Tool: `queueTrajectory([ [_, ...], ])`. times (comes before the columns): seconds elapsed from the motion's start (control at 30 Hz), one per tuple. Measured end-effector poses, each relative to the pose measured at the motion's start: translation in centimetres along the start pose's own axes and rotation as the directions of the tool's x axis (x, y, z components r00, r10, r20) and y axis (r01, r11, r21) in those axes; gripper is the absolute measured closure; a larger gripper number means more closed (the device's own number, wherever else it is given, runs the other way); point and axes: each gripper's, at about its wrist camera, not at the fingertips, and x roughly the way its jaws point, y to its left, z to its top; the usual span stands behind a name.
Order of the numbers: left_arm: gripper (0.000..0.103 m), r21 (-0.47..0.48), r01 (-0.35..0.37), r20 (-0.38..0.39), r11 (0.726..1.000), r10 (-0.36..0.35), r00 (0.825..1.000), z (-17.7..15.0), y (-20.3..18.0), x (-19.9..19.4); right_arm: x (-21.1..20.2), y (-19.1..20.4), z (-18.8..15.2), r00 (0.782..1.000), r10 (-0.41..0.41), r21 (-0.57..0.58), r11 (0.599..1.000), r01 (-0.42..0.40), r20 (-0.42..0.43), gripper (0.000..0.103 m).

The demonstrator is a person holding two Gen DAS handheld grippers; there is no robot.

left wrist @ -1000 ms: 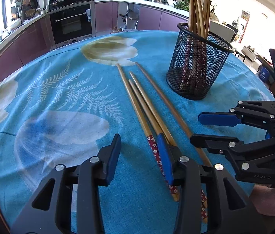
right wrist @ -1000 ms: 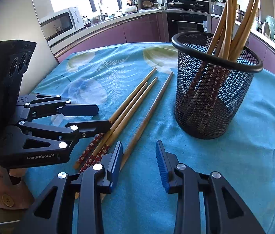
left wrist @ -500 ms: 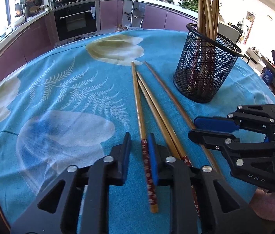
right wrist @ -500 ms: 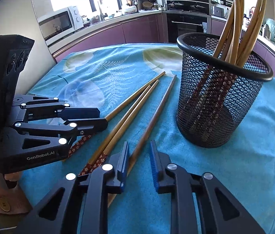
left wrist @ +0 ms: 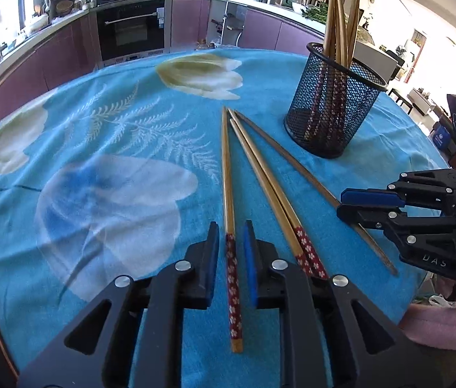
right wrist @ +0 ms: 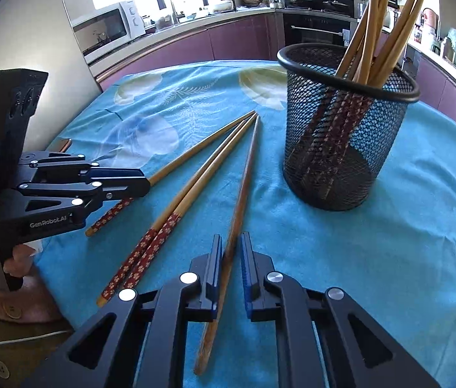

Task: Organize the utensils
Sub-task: 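Grasp a chopstick with the right tool while the left tool grasps another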

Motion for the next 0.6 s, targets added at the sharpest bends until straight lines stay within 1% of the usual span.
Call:
queueTrajectory([
  [0.1, 0.083, 0.024, -0.018, 0.009, 1.000, 0.018, 1.000, 1.1, 0.0, 0.5, 0.7, 0.1, 0.8, 1.000, -0.003, 0.002, 1.000, 0.003, 0.018, 0.085],
  [0.13, 0.083, 0.027, -0.020, 0.008, 0.999, 0.020, 1.000, 1.5, 0.0, 0.8, 1.0, 0.1, 1.1, 1.000, -0.003, 0.001, 1.000, 0.003, 0.019, 0.085],
  [0.2, 0.083, 0.037, -0.022, -0.002, 0.999, 0.022, 1.000, 2.3, 0.0, 1.6, 1.7, 0.1, 1.6, 0.999, -0.030, -0.002, 1.000, 0.030, 0.023, 0.085],
  [0.33, 0.083, 0.049, -0.028, -0.019, 0.998, 0.029, 0.999, 3.3, 0.0, 2.9, 2.4, 0.0, 2.4, 0.999, -0.037, 0.004, 0.999, 0.037, 0.035, 0.085],
  [0.47, 0.083, 0.061, -0.031, -0.020, 0.998, 0.032, 0.999, 4.0, -0.3, 3.4, 2.8, -0.1, 2.8, 0.998, -0.045, 0.011, 0.999, 0.045, 0.045, 0.089],
  [0.53, 0.086, 0.064, -0.042, -0.017, 0.997, 0.043, 0.999, 4.2, -0.6, 3.6, 2.9, -0.2, 3.0, 0.998, -0.044, 0.014, 0.999, 0.044, 0.046, 0.092],
  [0.57, 0.087, 0.070, -0.049, -0.013, 0.996, 0.050, 0.999, 4.3, -0.8, 3.7, 2.9, -0.2, 3.0, 0.998, -0.042, 0.018, 0.999, 0.041, 0.048, 0.095],
  [0.6, 0.090, 0.071, -0.052, -0.011, 0.996, 0.053, 0.999, 4.4, -0.9, 3.7, 2.9, -0.4, 3.0, 0.998, -0.036, 0.028, 0.999, 0.034, 0.051, 0.096],
])
